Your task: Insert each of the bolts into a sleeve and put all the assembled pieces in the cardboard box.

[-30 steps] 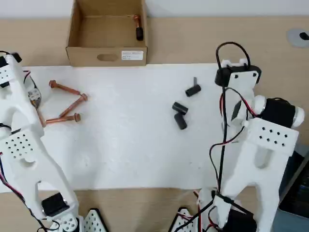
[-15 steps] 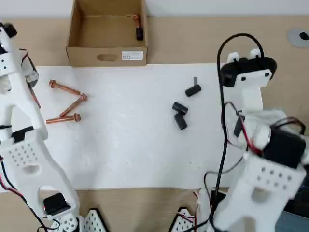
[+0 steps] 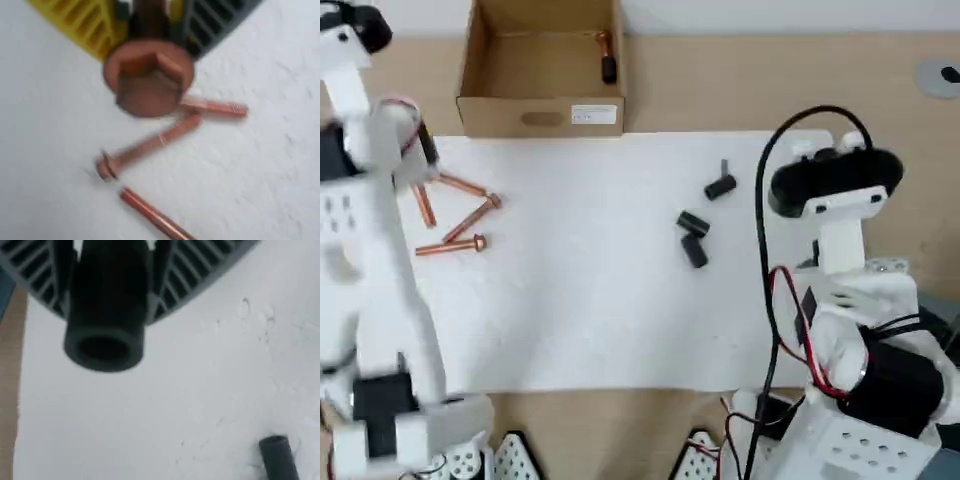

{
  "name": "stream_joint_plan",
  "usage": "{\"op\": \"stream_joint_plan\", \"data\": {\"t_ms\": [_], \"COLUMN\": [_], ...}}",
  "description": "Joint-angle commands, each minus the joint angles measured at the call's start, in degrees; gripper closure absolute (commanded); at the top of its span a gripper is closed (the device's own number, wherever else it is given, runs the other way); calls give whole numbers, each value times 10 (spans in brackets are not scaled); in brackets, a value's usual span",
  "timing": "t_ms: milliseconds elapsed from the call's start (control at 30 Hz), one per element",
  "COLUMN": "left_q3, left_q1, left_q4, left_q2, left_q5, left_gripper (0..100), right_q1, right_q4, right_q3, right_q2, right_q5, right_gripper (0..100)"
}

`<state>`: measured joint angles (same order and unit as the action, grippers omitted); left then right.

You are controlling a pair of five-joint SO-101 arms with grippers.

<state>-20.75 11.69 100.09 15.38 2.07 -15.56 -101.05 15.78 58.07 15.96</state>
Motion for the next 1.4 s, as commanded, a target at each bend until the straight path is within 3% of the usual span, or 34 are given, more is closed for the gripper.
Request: {"op": "stream_joint_plan", "data": {"t_ms": [0, 400, 667, 1033, 1367], "left_q3": [94, 540, 782, 913, 893], "left_q1": [-33, -37, -37, -43, -200], "left_q4": [-18, -283, -430, -483, -483], "left_q2": [135, 455, 661, 860, 893], "left_q5": [-4, -6, -95, -202, -356], "left_gripper": [998, 998, 998, 998, 998], "right_q1": [3, 9, 144, 372, 536], "right_q4": [25, 190, 347, 498, 524], "right_q3": [33, 256, 429, 572, 617], "right_q2": [37, 143, 216, 306, 346], "right_q5": [-47, -123, -154, -178, -174], "right_gripper": [989, 989, 989, 989, 989]}}
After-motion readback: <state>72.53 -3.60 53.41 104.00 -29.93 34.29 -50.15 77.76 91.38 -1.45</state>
